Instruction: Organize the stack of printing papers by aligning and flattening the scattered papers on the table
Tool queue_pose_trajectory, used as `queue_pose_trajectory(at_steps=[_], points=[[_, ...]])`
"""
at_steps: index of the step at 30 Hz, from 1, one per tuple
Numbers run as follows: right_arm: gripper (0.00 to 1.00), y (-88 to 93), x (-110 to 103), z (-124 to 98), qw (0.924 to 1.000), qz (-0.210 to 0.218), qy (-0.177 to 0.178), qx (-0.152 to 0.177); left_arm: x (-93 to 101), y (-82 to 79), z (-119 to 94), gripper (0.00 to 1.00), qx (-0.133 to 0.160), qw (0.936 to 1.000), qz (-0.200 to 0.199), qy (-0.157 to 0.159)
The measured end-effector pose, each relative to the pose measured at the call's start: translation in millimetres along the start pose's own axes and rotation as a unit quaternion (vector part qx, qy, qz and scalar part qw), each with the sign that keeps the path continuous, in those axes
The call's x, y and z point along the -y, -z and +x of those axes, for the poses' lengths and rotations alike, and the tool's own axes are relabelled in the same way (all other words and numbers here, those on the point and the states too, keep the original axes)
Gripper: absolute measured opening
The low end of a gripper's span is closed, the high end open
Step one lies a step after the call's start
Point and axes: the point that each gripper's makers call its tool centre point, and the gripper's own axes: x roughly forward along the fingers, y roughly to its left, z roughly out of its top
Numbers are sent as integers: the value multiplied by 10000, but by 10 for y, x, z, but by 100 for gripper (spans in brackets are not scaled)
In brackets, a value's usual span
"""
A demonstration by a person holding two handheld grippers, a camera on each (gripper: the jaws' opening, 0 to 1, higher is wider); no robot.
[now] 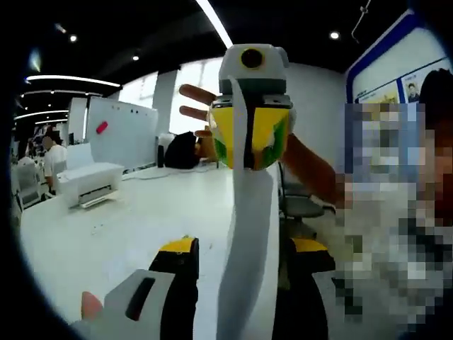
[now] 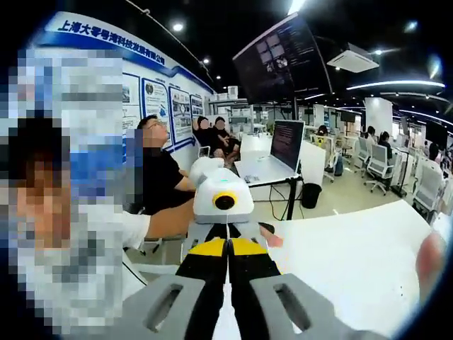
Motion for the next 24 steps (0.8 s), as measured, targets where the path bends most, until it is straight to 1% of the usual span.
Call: queue_pose_trajectory(at_steps=[4,6,8,10,13,15,18,20,21,22,23,24], points=[[0,59,-59,43,10000,3,-34,-14,13,-13,11,34,13,9999,-70,157],[0,61,-72,47,10000,-10,-56,1,36,-45,16,31,117,9997,-73,220],[0,63,-82,57,10000,-32,-63,10,58,-49,27,20,140,9995,-113,265],[0,64,-83,63,10000,-45,-59,20,91,-48,36,6,153,9992,-141,347],[0,87,-102,72,10000,-27,-67,6,129,-39,43,6,149,9991,-55,384],[0,84,-78,60,10000,-11,-55,5,149,-41,42,6,159,9990,15,415],[0,80,-63,49,10000,38,-64,46,149,-31,39,6,157,9992,48,363],[0,65,-43,38,9999,38,-46,155,120,-43,24,6,206,9994,65,288],[0,37,-8,32,9997,-10,37,260,108,-53,17,6,237,9994,56,260],[0,3,-8,21,9992,-76,24,392,102,-58,4,6,262,9994,22,235],[6,-71,22,-3,9979,-162,85,623,100,-60,-10,5,272,9993,-4,248],[16,-125,65,-26,9965,-180,206,790,82,-74,-22,5,331,9993,-38,161]])
